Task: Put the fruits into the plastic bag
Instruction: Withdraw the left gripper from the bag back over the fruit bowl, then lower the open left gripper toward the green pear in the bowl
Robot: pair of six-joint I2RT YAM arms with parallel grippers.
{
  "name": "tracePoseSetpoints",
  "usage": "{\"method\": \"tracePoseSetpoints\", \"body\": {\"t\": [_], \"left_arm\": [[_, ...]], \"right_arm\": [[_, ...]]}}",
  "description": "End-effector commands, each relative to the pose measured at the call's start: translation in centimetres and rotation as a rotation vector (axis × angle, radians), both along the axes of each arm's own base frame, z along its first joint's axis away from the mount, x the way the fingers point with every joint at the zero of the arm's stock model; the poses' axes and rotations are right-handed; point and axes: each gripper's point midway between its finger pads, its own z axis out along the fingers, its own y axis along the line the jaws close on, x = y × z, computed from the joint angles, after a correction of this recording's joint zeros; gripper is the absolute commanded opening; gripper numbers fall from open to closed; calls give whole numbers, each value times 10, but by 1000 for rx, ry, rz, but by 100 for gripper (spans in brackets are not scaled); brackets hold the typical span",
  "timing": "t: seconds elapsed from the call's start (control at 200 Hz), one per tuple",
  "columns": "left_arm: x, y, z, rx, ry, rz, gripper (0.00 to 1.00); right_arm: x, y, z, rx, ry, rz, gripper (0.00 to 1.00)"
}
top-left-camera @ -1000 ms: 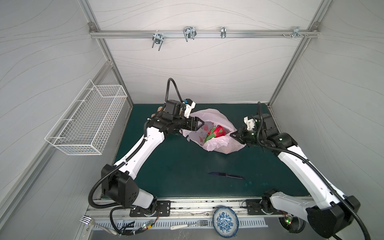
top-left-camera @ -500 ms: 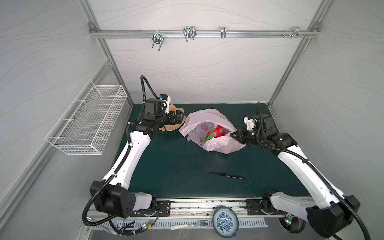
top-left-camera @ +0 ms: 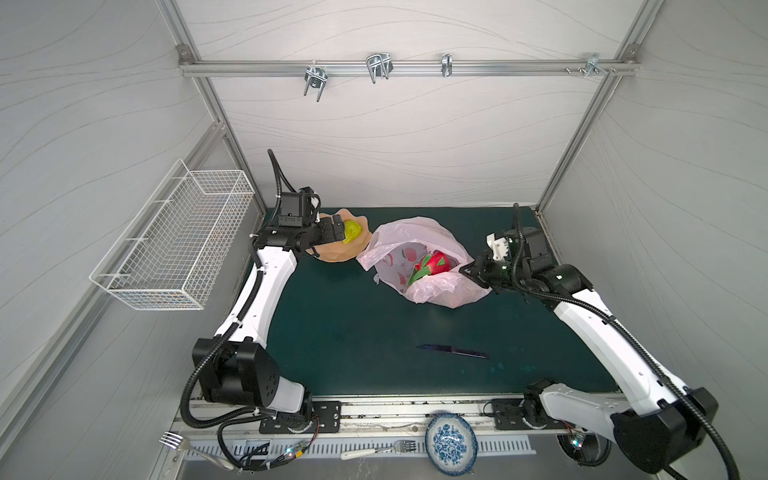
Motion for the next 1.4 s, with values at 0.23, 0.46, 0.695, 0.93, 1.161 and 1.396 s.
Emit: {"method": "tracePoseSetpoints", "body": {"t": [0.23,0.46,0.695,0.93,1.161,1.396], "left_arm": [[40,1,-14,28,58,2,97],[81,-5,-44,32,146,-27,90],[118,-14,-57,19,143,-50,86],[139,-23,-86,58,186,-87,86],[153,-34,-121,126,235,-127,84],[169,-40,-147,257,258,-177,83]], "right_arm": [[2,1,9,2,-20,-3,0],[3,1,7,-3,-10,-1,0],[4,2,5,-18,3,6,0],[4,2,3,-26,21,8,0],[1,1,-1,-36,45,11,0],[-2,0,-5,-51,69,19,0]]}}
